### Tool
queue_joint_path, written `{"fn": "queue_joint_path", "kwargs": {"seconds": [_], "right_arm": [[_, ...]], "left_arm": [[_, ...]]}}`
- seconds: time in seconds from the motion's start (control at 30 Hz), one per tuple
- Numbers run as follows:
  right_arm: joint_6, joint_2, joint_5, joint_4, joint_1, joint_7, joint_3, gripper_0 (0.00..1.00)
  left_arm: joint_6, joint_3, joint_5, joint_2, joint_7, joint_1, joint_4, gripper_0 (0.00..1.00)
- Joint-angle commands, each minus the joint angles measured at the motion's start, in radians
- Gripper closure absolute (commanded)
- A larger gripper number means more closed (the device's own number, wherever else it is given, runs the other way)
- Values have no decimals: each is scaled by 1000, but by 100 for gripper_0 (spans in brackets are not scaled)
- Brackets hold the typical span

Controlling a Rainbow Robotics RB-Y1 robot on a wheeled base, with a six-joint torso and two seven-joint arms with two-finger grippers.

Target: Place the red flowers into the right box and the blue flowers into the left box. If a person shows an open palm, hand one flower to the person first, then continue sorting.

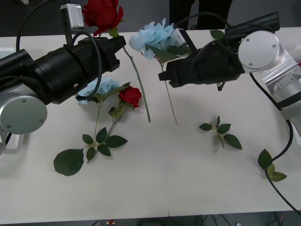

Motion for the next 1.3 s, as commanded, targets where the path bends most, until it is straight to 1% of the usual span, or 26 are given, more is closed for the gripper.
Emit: {"fn": "queue_joint_path", "kwargs": {"seconds": [0.03,0.27,0.33,0.53,0.73,1.03,1.07,1.1,1.23,1.3], "right_arm": [[44,-82,53,131,-39,4,1,100],[81,-105,134,304,-39,1,4,100],[81,-106,188,355,-39,-2,4,100],[69,-105,257,447,-38,9,22,100],[-22,-108,263,465,-38,3,96,100],[-33,-108,260,465,-38,9,100,100],[-33,-108,262,465,-38,9,100,91],[-33,-108,260,465,-38,9,100,77],[-33,-108,260,465,-38,12,99,59],[-33,-108,260,465,-38,14,97,54]], "left_arm": [[-17,-15,-14,-15,7,-39,-11,100],[-17,-15,-14,-73,17,-72,16,100],[-22,-15,-15,-96,19,-80,29,100],[-54,-37,-29,-128,19,-94,42,100],[-79,-55,-35,-119,21,-94,52,100],[-79,-55,-34,-119,21,-94,52,100],[-79,-55,-34,-119,21,-94,52,100],[-79,-55,-34,-119,21,-94,52,100],[-79,-55,-34,-119,21,-94,52,100],[-79,-55,-34,-119,21,-94,52,100]]}}
